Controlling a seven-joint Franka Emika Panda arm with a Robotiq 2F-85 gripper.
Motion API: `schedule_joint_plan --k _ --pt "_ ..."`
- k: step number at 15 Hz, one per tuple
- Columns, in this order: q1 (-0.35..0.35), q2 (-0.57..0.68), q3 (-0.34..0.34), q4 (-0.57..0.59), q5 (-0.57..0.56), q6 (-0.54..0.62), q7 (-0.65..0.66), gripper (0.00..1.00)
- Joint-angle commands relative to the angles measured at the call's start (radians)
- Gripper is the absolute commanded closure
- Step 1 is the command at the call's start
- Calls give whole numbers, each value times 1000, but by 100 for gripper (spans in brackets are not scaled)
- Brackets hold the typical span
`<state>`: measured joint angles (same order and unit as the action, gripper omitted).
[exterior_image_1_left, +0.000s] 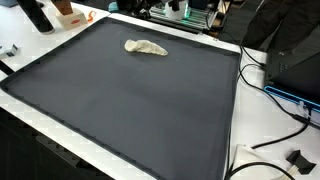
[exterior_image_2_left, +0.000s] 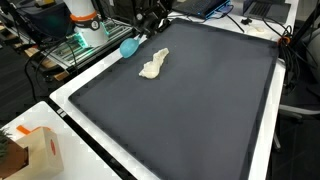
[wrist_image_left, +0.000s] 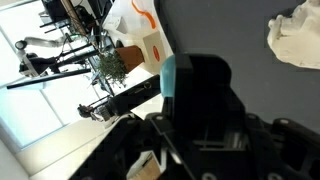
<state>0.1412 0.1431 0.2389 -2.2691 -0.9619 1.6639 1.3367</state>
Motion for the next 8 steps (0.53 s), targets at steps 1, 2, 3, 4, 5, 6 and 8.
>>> schedule_joint_plan --k 1,2,3,4,5,6,8 --pt "42 53 -21 18 -54 -27 2 75" --pt "47 63 -21 19 -65 -26 -2 75" --pt "53 72 -22 21 -75 -25 -6 75" --pt "57 81 -22 22 -81 -24 -10 75" --pt "62 89 -21 22 -92 -22 -17 75" --pt "66 97 -21 23 -101 -22 -21 75" --pt "74 109 -19 21 -119 -16 -38 75"
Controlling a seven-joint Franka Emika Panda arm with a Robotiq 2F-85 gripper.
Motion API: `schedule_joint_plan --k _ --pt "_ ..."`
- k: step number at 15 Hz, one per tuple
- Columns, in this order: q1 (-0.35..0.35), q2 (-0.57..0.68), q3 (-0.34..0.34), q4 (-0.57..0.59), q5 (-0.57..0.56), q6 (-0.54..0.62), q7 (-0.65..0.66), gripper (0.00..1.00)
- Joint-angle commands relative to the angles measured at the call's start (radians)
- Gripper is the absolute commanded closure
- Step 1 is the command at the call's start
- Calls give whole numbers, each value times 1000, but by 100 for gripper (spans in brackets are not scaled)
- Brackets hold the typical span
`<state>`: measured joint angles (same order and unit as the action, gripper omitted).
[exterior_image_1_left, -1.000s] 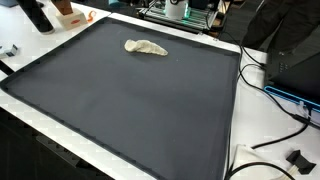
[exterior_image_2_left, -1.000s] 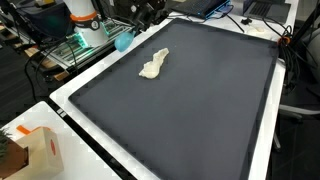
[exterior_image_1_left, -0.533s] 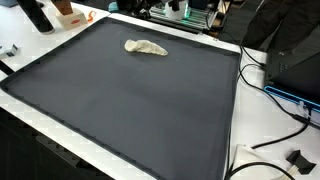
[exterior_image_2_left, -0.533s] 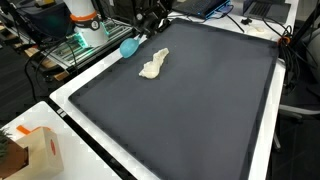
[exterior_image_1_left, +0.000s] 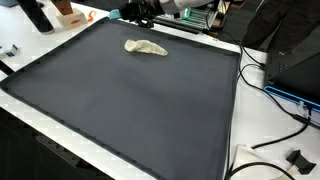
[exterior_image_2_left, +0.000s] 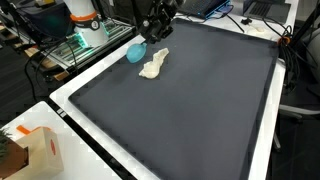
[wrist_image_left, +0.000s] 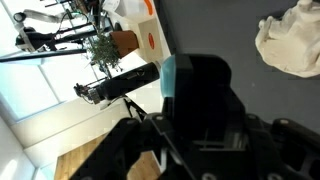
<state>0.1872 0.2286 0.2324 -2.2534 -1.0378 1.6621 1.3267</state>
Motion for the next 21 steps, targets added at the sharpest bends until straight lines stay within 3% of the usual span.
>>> schedule_joint_plan --k 1,13,21 --pt "32 29 -11 4 -55 -11 -40 75" --pt "45 34 1 -12 -184 69 -255 75" --pt "36 -19 8 -42 -141 246 -421 75"
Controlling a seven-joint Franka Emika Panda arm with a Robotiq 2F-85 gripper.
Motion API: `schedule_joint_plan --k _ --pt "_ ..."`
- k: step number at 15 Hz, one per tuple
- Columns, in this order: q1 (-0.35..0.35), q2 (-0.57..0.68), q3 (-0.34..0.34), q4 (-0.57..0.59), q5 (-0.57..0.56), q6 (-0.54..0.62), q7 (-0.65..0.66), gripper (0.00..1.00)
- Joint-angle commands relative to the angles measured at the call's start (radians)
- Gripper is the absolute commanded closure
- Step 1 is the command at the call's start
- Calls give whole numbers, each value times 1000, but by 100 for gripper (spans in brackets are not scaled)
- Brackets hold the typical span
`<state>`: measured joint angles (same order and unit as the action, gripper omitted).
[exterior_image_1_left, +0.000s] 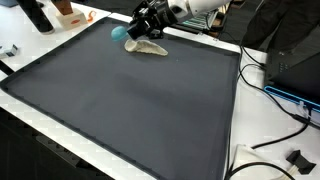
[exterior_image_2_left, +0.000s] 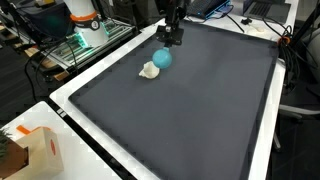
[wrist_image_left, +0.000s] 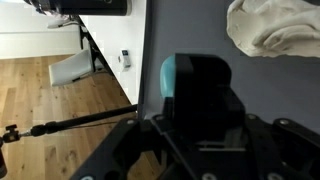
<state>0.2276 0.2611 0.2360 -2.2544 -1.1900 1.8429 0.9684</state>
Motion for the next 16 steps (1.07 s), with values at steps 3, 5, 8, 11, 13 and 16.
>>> schedule_joint_plan --k 3,5,8,11,13,16 --pt "-7 -90 4 -63 20 135 -129 75" --pt "-9 -123 2 -82 24 174 -172 75" --pt "-19 -186 -4 -117 47 253 -243 75" --pt "-36 -262 -17 -158 111 354 -329 75" --pt "-45 -317 -32 -188 176 427 -396 75" --pt "-59 -404 -63 -237 309 540 -520 75"
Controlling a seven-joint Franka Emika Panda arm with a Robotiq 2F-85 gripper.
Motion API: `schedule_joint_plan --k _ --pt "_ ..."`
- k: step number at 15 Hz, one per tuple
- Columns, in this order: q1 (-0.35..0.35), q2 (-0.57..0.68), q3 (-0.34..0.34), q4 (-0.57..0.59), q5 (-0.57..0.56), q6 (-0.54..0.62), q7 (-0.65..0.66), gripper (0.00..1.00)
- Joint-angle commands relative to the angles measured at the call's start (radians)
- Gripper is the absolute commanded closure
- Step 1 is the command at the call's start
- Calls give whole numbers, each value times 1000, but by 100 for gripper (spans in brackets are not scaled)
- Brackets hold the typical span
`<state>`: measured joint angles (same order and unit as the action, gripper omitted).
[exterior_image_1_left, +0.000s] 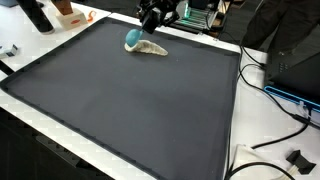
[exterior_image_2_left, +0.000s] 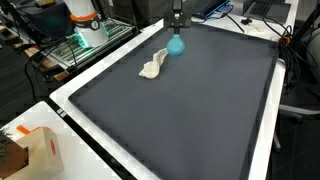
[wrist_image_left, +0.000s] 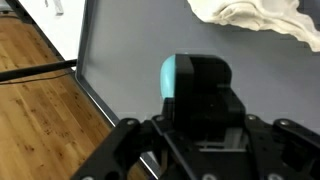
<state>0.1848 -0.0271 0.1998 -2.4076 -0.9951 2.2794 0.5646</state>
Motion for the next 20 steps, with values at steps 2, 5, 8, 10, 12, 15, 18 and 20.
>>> schedule_joint_plan --k 2,5,8,10,12,15,18,20 --pt "-23 -165 -49 -111 208 162 -199 75" --pt "-31 -217 -81 -138 367 223 -327 75" --pt "-35 -257 -111 -160 546 267 -461 75" --pt "-32 -276 -134 -171 672 283 -555 75" --pt "-23 -292 -159 -178 789 288 -644 75" --pt "-12 -311 -194 -184 936 283 -758 75" --pt "8 -326 -237 -188 1081 277 -879 75" --pt "26 -333 -274 -192 1183 269 -968 75"
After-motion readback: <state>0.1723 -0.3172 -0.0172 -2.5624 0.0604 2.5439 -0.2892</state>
